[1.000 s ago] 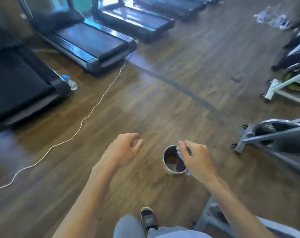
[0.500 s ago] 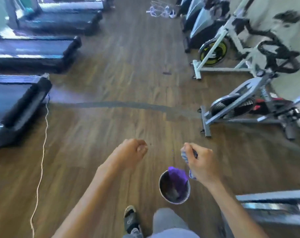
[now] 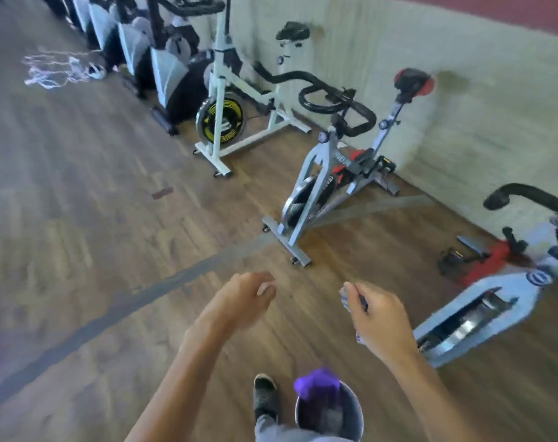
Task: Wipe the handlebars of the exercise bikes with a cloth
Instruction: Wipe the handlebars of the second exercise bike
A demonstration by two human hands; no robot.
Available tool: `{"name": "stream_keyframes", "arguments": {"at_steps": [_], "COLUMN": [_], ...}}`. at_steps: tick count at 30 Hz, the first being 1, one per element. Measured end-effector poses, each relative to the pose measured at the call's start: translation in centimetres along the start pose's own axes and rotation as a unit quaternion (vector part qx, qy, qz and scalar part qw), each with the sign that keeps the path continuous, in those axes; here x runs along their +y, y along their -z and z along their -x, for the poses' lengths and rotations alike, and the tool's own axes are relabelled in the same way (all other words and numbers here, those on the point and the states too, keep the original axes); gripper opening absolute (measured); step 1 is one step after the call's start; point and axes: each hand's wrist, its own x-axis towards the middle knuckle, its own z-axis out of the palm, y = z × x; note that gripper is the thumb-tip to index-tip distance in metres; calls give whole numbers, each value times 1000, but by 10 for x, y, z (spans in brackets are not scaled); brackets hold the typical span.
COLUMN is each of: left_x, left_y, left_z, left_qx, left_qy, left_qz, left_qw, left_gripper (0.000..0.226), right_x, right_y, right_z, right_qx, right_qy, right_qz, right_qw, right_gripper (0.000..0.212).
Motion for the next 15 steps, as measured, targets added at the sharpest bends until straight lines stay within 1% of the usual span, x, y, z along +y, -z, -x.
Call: {"name": "stream_keyframes", "arguments": {"at_steps": [2,4,6,8,10,12,15], "left_x": [3,13,30,51,73,97,130], "left_y": [22,39,51,56,57,57,54], "left_z": [-38,-76,-113,-151,-189,-227,-285], "left_qx": [-15,-39,-64,-90,-124,-164,-216], "left_qy": [-31,-64,-95,-144,-185,-226,-294], "left_qz": [-3,-12,-14,-15,-4,-5,-27], "left_qw": [999,997,993,985,975,960,931], "left_gripper": [23,23,24,24,21,17,19], "right_x": [-10,-16,-15,-11,-5,-1,8], "right_y": [-1,1,5,11,17,23,29], "right_z": [-29,-56,-80,-100,-120,-140,-170], "right_qx": [38,57,95,140,172,204,280], "right_qy": [-20,-40,-45,-63,-106,-149,-186], "right_qz": [3,1,17,28,24,-5,14], "right_qw": [999,998,994,988,979,968,942], "right_gripper": [41,39,37,36,38,42,46]}}
